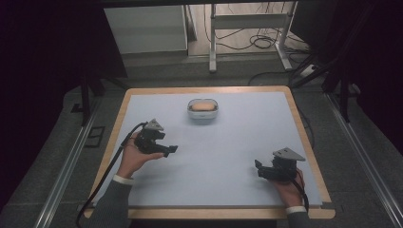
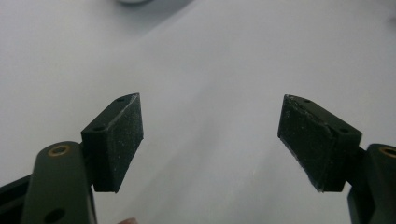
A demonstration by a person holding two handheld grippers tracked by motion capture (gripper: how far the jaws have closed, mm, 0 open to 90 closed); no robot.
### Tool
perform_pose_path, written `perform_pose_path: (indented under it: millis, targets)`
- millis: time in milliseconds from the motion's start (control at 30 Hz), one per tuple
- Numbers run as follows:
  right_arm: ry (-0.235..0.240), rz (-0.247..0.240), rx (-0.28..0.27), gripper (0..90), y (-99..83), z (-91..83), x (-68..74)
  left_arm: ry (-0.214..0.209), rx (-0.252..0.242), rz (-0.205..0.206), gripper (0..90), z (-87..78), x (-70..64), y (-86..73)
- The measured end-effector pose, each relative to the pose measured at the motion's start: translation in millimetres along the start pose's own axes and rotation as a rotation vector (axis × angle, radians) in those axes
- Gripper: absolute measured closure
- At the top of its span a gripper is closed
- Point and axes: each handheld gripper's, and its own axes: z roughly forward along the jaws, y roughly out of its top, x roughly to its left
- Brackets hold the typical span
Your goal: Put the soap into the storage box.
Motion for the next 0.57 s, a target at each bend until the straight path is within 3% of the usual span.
perform_pose_path:
  millis: [267, 567]
  targets:
    - [-0.003, -0.003, -0.001, 8.5, -0.1, 0.1, 0.2, 0.000, -0.009, -0.048, 20.7, -0.6, -3.6, -31.3]
    - [0.016, 0.009, 0.002, 8.5, 0.1, 0.7, -2.3, 0.001, -0.010, -0.078, 20.5, 1.7, 2.8, -38.7]
